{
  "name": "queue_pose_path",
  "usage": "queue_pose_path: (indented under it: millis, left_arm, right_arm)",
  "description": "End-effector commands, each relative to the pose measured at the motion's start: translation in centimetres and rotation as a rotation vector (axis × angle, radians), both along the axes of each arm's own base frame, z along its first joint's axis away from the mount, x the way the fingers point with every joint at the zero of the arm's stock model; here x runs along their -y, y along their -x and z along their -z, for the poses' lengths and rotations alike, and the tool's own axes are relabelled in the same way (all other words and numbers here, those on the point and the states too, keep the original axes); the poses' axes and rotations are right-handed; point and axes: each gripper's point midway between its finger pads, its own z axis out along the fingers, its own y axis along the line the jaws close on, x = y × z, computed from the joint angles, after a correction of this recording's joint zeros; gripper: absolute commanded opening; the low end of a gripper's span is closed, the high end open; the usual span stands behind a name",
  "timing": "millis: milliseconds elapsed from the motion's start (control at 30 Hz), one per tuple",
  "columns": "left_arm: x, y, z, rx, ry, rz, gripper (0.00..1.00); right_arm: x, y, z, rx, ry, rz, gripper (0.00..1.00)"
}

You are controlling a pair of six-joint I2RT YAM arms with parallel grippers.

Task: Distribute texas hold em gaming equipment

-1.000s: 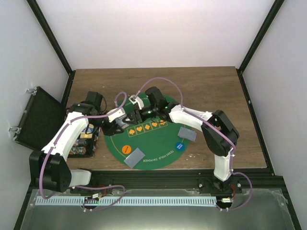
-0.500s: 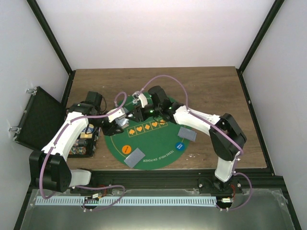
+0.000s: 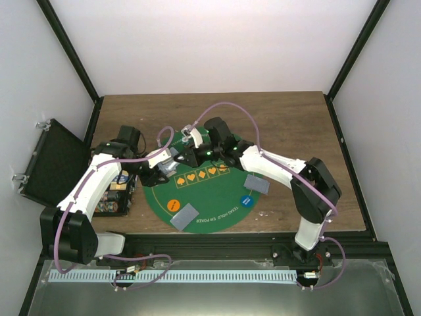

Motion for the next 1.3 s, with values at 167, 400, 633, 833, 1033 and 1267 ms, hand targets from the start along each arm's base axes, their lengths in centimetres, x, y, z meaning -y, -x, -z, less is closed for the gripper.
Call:
queue_pose_path:
  millis: [167, 400, 633, 833, 1033, 1267]
  left_arm:
    - [0.3, -0.7, -1.0, 0.037, 0.024, 0.008, 0.48]
    - [0.3, -0.5, -0.9, 0.035, 0.02, 0.011, 0.48]
    - [0.3, -0.4, -0.9, 0.035, 0.021, 0.014, 0.48]
    - [0.3, -0.5, -1.0, 0.036, 0.02, 0.013, 0.48]
    - [0.3, -0.4, -0.8, 0.033, 0.018, 0.015, 0.48]
    - [0.2, -0.4, -0.8, 0.032, 0.017, 0.014, 0.48]
  right_arm:
    - [-0.7, 2.5, -2.4, 0.018, -0.078, -0.072, 0.01]
    - [-0.4, 2.2, -2.8, 0.03, -0.074, -0.041, 0.13]
    - [0.3, 0.8, -2.1, 0.044, -0.013, 0.05, 0.19]
    - [0.8, 0.4, -2.3, 0.066, 0.006, 0.085, 0.12]
    - [0.9, 0.7, -2.3, 0.062, 0.007, 0.076, 0.06]
    - [1.2, 0.9, -2.7, 0.072, 0.006, 0.078, 0.01]
